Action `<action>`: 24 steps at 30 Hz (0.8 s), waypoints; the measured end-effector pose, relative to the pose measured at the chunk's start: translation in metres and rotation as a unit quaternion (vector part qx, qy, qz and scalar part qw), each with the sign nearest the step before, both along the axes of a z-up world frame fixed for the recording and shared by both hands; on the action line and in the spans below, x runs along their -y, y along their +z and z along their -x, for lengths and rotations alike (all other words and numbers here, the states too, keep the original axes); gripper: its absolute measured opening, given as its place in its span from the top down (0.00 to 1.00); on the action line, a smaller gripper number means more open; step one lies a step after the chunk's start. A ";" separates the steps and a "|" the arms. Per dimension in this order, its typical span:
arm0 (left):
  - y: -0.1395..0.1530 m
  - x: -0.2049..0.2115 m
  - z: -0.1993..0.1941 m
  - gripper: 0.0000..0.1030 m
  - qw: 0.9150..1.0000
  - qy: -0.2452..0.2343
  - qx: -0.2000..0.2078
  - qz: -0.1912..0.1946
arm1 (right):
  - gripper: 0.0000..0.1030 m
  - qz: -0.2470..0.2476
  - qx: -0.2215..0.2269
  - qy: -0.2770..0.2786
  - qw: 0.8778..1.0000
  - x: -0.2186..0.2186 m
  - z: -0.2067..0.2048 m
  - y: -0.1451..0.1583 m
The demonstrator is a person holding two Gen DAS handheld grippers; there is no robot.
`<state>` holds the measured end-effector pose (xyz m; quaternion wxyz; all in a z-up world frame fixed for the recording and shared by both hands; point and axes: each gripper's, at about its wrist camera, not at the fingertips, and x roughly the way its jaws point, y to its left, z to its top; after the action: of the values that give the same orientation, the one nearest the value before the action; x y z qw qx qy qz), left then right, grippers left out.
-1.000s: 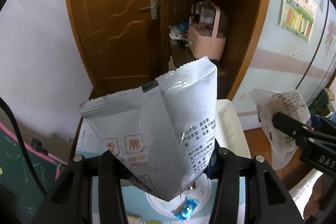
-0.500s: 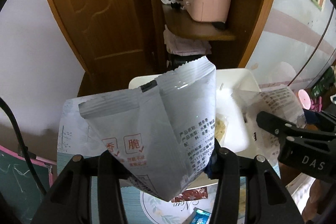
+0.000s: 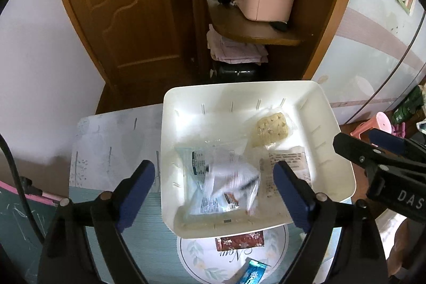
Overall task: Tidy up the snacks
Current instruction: 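Carry both bags over the white tray and release them inside, then withdraw both tools from the tray back over the table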
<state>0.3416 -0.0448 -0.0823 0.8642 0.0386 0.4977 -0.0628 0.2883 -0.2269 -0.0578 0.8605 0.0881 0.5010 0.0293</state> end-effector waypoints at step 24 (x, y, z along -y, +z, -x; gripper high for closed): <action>0.044 -0.018 0.070 0.09 0.999 -0.003 0.038 0.000 | 0.20 -0.009 0.035 0.024 0.999 -0.020 0.060 0.041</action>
<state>0.2721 -0.0270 -0.0380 0.8823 0.0427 0.4644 -0.0634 0.2280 -0.2074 -0.0165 0.8756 0.0826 0.4725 0.0578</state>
